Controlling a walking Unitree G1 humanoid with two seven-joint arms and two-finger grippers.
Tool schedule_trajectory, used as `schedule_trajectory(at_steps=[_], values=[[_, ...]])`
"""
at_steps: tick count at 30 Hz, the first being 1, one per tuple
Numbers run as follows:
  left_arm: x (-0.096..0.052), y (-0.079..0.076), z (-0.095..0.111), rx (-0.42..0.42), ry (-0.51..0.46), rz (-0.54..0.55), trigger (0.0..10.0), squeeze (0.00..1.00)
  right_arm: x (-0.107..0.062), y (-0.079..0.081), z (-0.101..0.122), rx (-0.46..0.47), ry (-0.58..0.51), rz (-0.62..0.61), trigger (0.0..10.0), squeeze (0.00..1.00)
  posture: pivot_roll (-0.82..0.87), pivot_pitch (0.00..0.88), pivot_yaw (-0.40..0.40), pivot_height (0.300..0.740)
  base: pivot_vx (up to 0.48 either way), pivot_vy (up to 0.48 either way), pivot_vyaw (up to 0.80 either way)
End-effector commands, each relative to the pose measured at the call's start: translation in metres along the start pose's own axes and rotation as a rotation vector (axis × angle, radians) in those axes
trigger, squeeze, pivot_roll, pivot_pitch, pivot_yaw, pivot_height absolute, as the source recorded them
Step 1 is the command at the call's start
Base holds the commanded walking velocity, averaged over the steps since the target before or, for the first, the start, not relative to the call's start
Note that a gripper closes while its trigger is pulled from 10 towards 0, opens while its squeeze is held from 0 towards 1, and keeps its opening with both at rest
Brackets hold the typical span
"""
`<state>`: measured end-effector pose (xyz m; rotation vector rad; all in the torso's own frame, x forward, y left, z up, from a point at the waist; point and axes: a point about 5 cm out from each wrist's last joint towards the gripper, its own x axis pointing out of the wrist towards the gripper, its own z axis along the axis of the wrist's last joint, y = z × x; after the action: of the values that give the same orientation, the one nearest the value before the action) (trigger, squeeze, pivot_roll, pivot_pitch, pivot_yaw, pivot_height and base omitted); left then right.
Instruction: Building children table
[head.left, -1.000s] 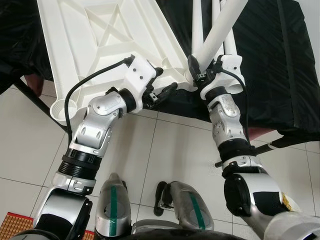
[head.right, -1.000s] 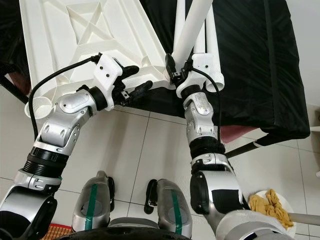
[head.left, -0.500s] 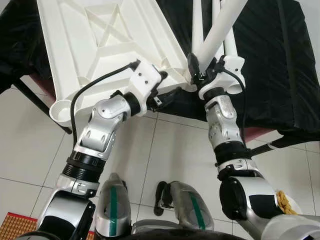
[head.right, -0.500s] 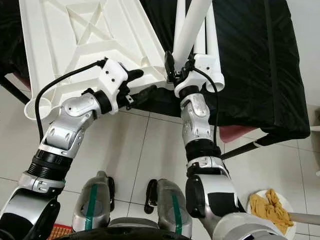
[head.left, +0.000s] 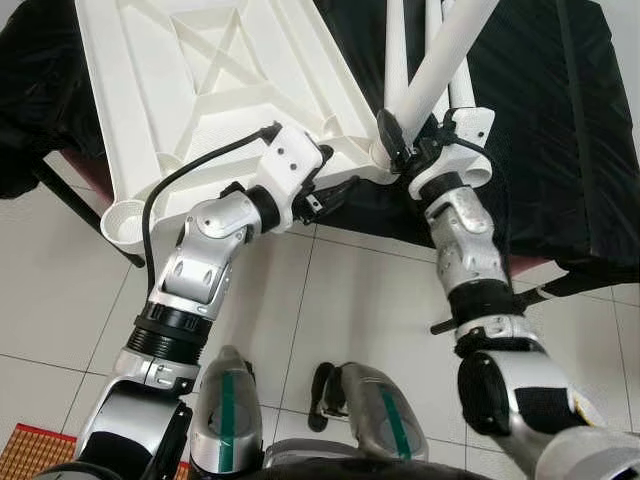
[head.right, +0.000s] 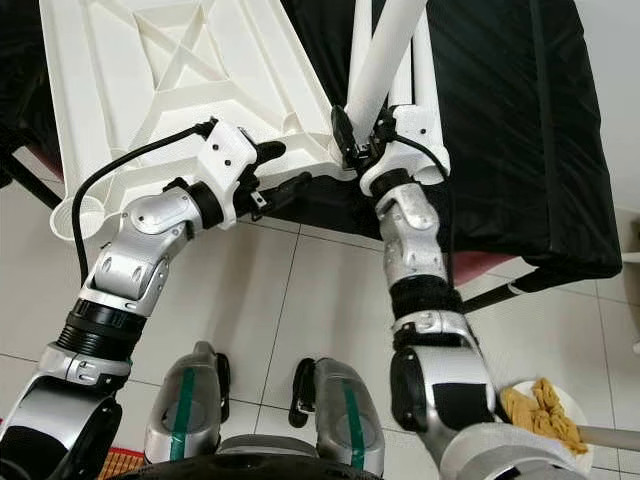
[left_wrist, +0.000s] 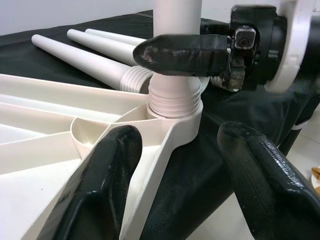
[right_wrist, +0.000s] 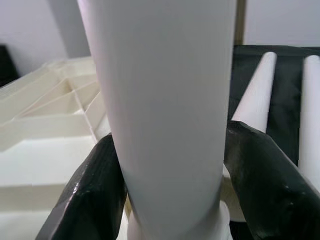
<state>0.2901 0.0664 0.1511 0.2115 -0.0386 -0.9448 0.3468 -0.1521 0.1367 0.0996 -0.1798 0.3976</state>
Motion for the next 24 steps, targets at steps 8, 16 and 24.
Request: schedule_trajectory(at_steps=[8,16,24], values=[[0.002,0.006,0.001,0.015,0.002,0.095,10.0,0.00,0.004,-0.018,-0.001,0.002,0.095,0.147,10.0,0.00,0.05,0.029,-0.065,0.740,0.000,0.000,0.00],[0.003,0.007,0.005,0.018,-0.009,0.100,10.0,0.00,0.012,-0.017,-0.003,0.008,0.178,0.271,10.0,0.00,0.06,0.016,-0.063,0.740,0.000,0.000,0.00],[0.004,0.009,0.006,0.019,-0.013,0.101,10.0,0.00,0.017,-0.016,0.000,0.000,0.177,0.284,10.0,0.00,0.06,0.015,-0.060,0.740,0.000,0.000,0.00]])
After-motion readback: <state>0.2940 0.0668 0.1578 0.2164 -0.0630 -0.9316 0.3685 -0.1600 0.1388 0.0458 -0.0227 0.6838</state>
